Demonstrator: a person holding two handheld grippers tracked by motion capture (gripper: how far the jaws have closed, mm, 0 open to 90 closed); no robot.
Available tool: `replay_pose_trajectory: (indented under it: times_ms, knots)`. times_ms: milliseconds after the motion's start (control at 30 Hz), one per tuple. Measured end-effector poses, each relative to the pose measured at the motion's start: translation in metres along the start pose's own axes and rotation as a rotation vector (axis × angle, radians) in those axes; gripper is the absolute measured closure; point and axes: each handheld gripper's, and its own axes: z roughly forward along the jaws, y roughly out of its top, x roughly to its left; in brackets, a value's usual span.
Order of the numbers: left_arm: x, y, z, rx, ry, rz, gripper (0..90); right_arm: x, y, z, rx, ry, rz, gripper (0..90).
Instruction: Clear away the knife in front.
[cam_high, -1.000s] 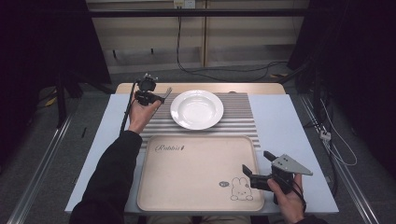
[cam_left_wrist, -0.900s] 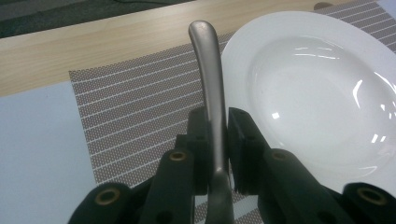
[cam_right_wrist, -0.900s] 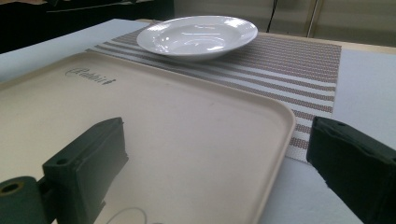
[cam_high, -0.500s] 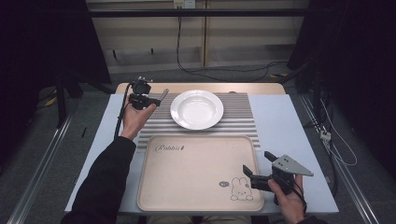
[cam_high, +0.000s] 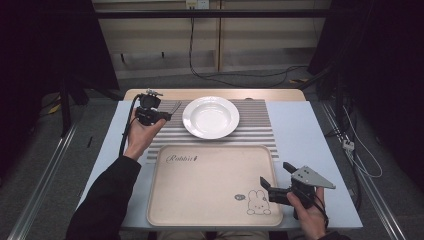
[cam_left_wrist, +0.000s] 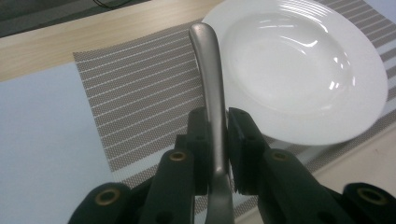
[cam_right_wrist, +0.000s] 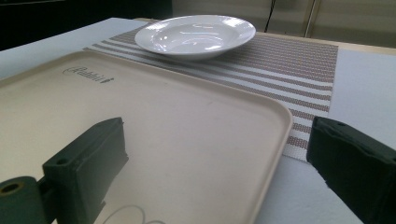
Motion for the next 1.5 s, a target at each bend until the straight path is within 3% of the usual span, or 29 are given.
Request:
replay_pose_trajectory:
  times_ms: [233, 900, 1367, 1500]
  knots:
    - [-0.018, -0.012, -0.012, -0.015, -0.034, 0.029, 79.7, 0.0, 0.0, 0.001, 0.001, 0.001, 0.0, 4.5]
    - [-0.036, -0.049, -0.02, 0.022, -0.063, 0.037, 79.7, 0.0, 0.0, 0.001, 0.004, 0.005, -0.008, 4.5]
    - [-0.053, -0.063, -0.026, 0.027, -0.053, 0.065, 79.7, 0.001, 0.0, 0.001, 0.002, 0.006, -0.009, 4.5]
    - [-0.057, -0.068, -0.025, 0.034, -0.056, 0.055, 79.7, 0.001, 0.0, 0.001, 0.002, 0.005, -0.008, 4.5]
